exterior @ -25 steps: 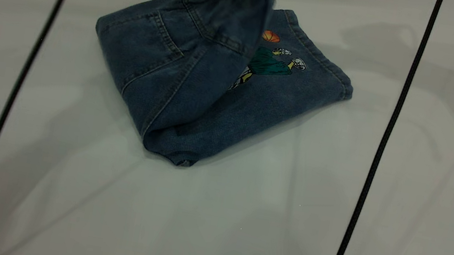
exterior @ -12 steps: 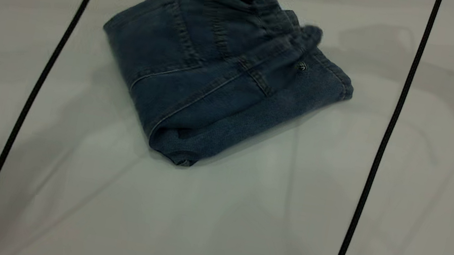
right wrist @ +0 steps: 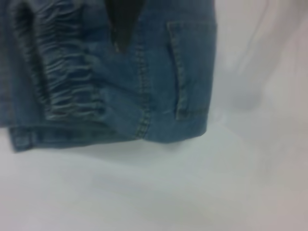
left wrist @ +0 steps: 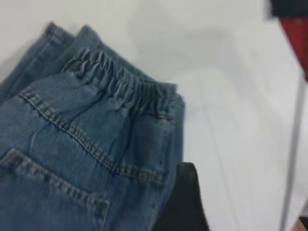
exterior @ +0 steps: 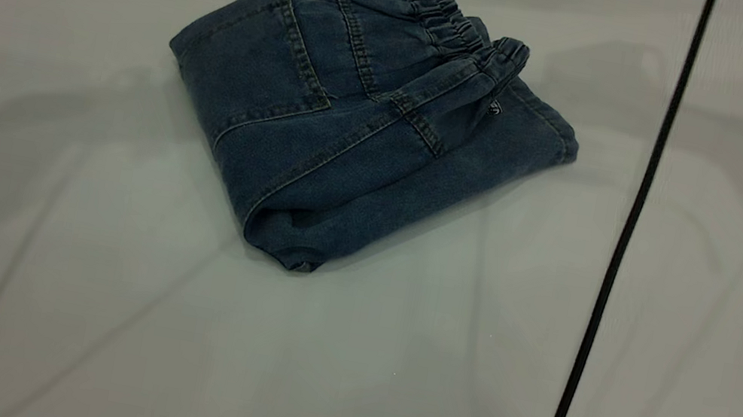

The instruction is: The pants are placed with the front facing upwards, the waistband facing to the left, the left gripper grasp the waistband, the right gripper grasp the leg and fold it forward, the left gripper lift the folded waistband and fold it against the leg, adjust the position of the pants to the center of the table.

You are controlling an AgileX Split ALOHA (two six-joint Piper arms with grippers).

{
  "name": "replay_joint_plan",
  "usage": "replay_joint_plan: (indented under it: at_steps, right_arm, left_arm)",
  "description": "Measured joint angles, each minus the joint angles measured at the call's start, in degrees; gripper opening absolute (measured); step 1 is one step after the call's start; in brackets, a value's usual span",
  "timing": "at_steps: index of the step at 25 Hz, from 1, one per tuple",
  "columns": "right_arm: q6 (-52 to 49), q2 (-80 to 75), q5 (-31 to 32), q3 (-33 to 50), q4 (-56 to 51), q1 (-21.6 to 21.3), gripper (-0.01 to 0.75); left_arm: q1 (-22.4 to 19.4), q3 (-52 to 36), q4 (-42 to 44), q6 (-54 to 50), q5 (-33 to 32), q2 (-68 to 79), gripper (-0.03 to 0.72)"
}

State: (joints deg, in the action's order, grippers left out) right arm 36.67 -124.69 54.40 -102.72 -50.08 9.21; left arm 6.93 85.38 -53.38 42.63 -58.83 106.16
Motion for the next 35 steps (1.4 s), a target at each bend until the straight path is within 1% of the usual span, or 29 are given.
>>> replay_joint_plan:
  at_steps: [3, 6, 10, 19, 21, 25, 28, 31, 35]
  right_arm:
    - [0.02, -0.32, -0.4, 0.0, 1.03, 3.53, 0.516]
    - [-0.08, -0.38, -3.99, 0.0, 5.01, 8.3, 0.516]
    - [-4.46, -1.46, -9.69, 0.0, 15.47, 14.98, 0.516]
    - [-23.39, -8.17, -15.46, 0.01, 44.85, 29.36, 0.515]
    - [-28.27, -9.63, -16.06, 0.01, 52.06, 30.85, 0.515]
    - [-33.16, -12.09, -16.93, 0.01, 61.37, 30.69, 0.515]
    - [-33.24, -13.58, -16.45, 0.01, 62.68, 30.75, 0.515]
    - [-33.82, -14.53, -16.43, -0.04, 61.83, 30.75, 0.515]
    - [-35.94, -14.73, -14.11, -0.04, 60.35, 30.75, 0.514]
  left_arm:
    - [-3.72, 0.0, -0.11, -1.05, -2.85, -5.31, 0.561]
    - [-6.25, 0.0, -0.11, -1.27, -2.08, -10.73, 0.561]
    - [-6.39, 0.0, -0.63, -1.21, -1.33, -16.31, 0.561]
    - [-6.27, -0.1, -0.38, -1.17, -0.85, -18.19, 0.561]
    - [-6.27, -0.1, -0.48, -1.17, -0.91, -18.19, 0.561]
    - [-6.27, -0.1, -0.51, -1.17, -1.38, -18.19, 0.561]
    - [-6.27, -0.1, -0.51, -1.17, -1.88, -18.19, 0.561]
    - [-6.27, -0.1, -0.51, -1.17, -2.77, -18.19, 0.561]
    - [-6.27, -0.1, -0.58, -1.17, -3.4, -18.19, 0.561]
